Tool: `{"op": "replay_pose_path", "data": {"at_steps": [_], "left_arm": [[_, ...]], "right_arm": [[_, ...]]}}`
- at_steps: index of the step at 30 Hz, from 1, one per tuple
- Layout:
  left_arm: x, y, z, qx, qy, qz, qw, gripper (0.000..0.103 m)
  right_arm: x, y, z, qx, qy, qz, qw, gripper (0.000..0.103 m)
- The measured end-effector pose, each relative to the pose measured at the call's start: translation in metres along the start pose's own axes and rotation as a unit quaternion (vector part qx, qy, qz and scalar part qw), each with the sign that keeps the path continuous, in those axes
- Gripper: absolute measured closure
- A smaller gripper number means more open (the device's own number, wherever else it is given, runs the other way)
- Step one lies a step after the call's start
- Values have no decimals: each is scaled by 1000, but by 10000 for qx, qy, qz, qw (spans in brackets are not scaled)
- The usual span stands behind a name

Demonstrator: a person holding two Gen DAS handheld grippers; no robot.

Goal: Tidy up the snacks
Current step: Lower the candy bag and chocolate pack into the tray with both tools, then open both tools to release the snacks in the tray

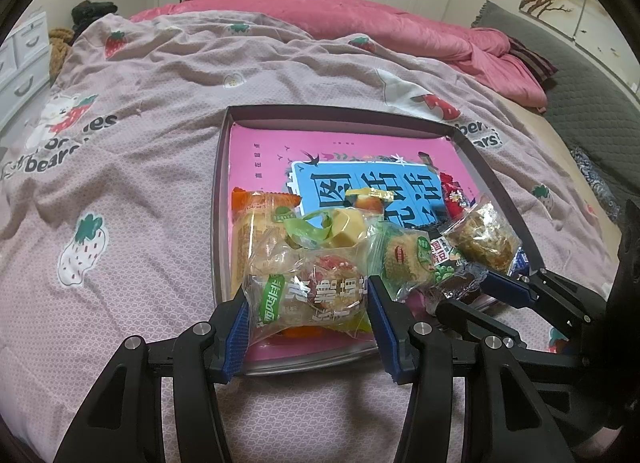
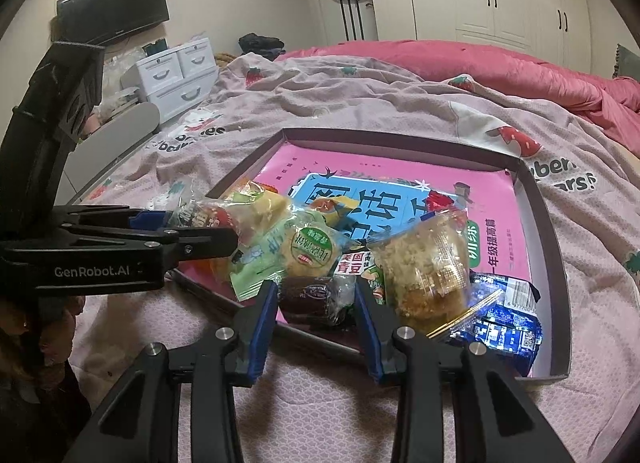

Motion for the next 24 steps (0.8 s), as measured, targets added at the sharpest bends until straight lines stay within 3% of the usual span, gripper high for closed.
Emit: {"op": "replay_pose_path", "data": {"at_steps": [24], "left_arm": [[-4, -1, -3, 64, -105, 10, 9999, 41]], "right_arm": [[-5, 21, 8, -266, -113, -29, 9996, 60]]}}
Point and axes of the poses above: each gripper's, at about its wrist camera, not at the fingertips, and y roughly against the way its jaws point, x to its left, z to its top, the point moved 10 cm from there along -y, roughly the way its jaws point, and after that the axes turned 1 degree about z, right-handed, at the moved point
